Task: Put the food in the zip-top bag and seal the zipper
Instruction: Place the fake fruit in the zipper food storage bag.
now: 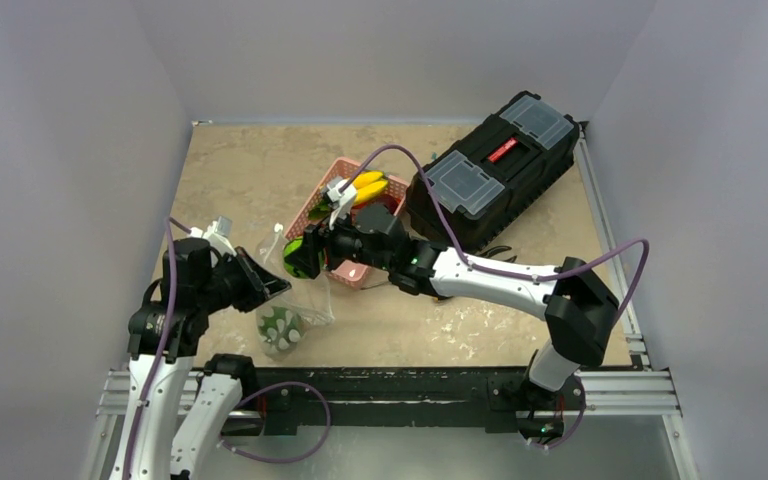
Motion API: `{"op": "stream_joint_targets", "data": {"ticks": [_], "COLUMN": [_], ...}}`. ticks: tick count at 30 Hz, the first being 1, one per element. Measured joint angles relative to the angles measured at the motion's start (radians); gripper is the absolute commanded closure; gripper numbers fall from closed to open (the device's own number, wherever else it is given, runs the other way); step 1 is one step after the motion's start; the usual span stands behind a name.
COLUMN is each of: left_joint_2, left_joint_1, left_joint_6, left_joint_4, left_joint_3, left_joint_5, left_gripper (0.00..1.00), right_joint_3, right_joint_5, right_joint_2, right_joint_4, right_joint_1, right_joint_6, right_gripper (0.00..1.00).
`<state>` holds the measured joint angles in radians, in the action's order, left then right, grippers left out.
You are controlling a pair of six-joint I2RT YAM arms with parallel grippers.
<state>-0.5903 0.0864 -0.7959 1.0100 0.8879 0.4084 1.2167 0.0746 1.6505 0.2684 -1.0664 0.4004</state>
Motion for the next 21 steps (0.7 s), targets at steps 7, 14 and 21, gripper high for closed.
{"op": "stream_joint_targets", "data": {"ticks": [7,14,21], "left_joint_2": [0.0,0.002,0.043], "left_joint_1": [0.0,0.0,0.0], "left_joint_6": [0.0,-0.005,-0.009], "left_joint_4": [-0.001,-0.005,-0.001], "left_joint_3": [0.0,0.0,0.001], "left_joint_5": [0.009,0.011,-0.012], "left_gripper": [1.0,1.0,1.0], "right_joint_3": [0.0,0.0,0.0], "right_joint_5": [-0.055,0.003,0.041], "right_joint_2": [0.0,0.0,-0.002], "right_joint_4": [-0.029,-0.027,-0.02], "right_joint_1": [-0.016,-0.02,-0.02], "right_joint_6": [-0.002,0.03,0.054], "right_gripper": [0.84,0.6,0.79]}}
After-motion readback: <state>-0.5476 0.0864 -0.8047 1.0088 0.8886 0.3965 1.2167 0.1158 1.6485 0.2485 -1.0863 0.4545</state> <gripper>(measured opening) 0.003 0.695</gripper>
